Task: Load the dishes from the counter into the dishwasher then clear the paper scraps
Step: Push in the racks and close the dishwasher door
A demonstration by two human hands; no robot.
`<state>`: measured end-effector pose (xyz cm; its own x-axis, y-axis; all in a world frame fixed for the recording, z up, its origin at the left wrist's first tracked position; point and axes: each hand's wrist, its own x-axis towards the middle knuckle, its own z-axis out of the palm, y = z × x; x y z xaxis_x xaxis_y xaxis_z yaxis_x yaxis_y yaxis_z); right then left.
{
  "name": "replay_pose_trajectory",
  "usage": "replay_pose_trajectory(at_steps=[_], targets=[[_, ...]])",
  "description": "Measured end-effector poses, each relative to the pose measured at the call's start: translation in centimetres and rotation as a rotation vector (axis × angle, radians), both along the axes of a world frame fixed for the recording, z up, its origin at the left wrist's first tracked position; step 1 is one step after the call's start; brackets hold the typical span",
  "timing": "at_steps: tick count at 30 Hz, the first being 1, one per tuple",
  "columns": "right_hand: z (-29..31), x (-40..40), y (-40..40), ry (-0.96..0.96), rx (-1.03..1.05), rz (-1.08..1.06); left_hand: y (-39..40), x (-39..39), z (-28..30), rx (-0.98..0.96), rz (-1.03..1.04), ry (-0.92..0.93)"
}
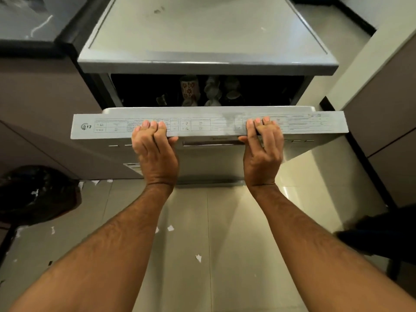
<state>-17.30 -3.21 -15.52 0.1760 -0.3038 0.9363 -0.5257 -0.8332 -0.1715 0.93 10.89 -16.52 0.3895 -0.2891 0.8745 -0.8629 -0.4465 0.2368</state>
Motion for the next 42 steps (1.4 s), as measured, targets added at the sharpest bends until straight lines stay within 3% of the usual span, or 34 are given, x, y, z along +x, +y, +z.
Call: replay_pose_trajectory(at_steps=[10, 18, 28, 42], targets=[[1.5, 3.7, -4.6, 0.021, 0.052, 0.033, -4.4, 3.7, 2.0, 0.019, 0.009, 0.016], [4.5, 5.5, -6.6, 0.076, 0.085, 0.041, -5.7, 5.5, 4.9, -0.008, -0.119, 0.137], [6.6, 7.0, -10.0, 0.343, 0.071, -0.044, -7.9, 8.4, 7.0, 0.204, -0.041, -0.013], [6.9, 8.5, -10.1, 0.214, 0.124, -0.105, -8.9, 9.7, 7.3, 0.092, -0.086, -0.041]])
